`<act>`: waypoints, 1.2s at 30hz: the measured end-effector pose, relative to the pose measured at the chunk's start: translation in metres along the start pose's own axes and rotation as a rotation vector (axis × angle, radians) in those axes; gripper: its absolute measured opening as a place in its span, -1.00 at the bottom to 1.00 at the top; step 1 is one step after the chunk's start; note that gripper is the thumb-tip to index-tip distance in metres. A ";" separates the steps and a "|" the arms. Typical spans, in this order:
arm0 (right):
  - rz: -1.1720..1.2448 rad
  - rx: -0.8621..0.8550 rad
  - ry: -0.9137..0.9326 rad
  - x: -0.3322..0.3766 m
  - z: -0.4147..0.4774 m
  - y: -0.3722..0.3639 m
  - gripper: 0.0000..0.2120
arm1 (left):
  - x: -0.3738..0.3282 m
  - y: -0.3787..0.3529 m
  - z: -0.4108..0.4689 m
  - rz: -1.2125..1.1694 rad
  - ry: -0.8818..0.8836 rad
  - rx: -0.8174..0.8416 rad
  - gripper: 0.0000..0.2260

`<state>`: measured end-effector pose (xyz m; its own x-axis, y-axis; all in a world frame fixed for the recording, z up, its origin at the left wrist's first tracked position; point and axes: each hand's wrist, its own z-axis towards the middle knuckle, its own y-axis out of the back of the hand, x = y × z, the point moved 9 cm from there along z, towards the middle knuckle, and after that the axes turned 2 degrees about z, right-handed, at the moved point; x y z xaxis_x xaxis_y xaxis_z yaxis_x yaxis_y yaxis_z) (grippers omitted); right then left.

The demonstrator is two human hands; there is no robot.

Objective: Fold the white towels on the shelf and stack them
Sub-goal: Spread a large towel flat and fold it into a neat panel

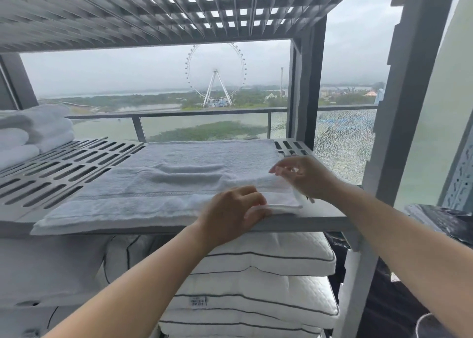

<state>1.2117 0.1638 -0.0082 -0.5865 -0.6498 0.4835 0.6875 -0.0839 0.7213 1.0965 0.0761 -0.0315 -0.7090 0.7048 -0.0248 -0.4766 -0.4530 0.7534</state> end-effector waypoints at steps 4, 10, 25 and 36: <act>-0.045 0.321 -0.086 -0.009 0.039 -0.052 -0.70 | 0.008 -0.017 0.001 -0.074 0.079 0.159 -0.74; -0.481 0.669 -0.184 -0.052 0.052 -0.093 -0.53 | 0.006 -0.022 -0.002 -0.158 0.042 0.259 -0.72; 0.009 0.222 -0.248 -0.057 0.076 -0.051 -0.60 | 0.026 -0.002 0.008 -0.164 0.204 0.019 -0.85; 0.032 0.121 -0.068 -0.040 0.045 -0.006 -0.54 | 0.039 0.051 0.041 0.323 0.248 -0.169 -0.69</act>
<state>1.2117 0.2241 -0.0094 -0.5958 -0.5974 0.5367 0.6520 0.0303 0.7576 1.0658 0.1032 0.0325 -0.9290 0.3695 0.0218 -0.2741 -0.7262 0.6305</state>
